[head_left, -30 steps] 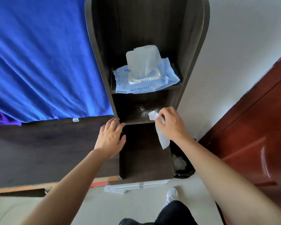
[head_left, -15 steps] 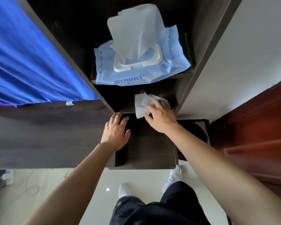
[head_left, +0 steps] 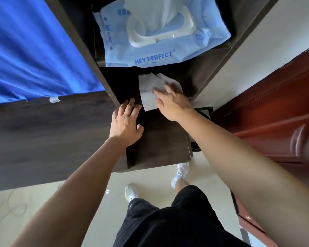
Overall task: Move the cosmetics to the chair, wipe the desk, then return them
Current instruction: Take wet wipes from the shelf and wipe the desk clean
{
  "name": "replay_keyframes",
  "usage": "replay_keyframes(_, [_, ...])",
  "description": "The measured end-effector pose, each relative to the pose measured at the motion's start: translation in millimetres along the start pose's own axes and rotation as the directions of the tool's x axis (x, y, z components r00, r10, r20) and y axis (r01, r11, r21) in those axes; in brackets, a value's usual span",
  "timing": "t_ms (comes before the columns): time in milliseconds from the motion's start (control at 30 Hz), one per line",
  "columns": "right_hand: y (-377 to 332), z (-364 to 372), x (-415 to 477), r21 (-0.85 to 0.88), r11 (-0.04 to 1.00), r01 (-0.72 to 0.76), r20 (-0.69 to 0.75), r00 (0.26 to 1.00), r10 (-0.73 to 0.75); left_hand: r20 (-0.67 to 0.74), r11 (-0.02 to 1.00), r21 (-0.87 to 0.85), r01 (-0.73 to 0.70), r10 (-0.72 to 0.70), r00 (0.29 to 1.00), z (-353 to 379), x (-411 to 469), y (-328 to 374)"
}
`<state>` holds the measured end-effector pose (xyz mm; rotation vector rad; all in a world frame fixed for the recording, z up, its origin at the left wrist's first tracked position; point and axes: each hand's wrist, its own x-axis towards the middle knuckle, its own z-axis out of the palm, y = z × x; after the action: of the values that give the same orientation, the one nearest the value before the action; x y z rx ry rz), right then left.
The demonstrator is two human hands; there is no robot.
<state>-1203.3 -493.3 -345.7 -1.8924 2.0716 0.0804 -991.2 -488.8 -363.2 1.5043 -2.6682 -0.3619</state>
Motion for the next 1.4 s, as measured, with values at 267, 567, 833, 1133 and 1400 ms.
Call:
replay_keyframes(267, [-13.8,-9.0,43.7,-0.069,0.997,-0.024,0.046,0.999,0.027,0.080,0.999,0.035,-0.006,0.004,0.997,0.0,-2.6,-6.0])
replay_keyframes(567, [25.5,11.7,-24.8,-0.015,0.995,-0.103,-0.070,0.992,0.102,0.056,0.999,-0.029,0.030,-0.029,0.998,28.7,-43.6,-13.6])
replay_keyframes(833, [-15.4,6.3,34.9,-0.022,0.984,-0.178,-0.081,0.981,0.176,0.259,0.978,0.075,0.194,-0.207,0.943,51.2,-78.1,-42.2])
replay_keyframes(1133, [-37.0,21.6,-5.1,-0.077,0.995,0.067,-0.032,0.997,-0.070,0.250,0.976,0.090,0.199,-0.215,0.944,49.5,-76.5,-39.3])
replay_keyframes(1400, [6.1,1.8,33.2,0.036,0.967,-0.250,-0.124,0.959,0.253,0.253,0.977,0.086,0.197,-0.212,0.944,51.1,-77.4,-46.0])
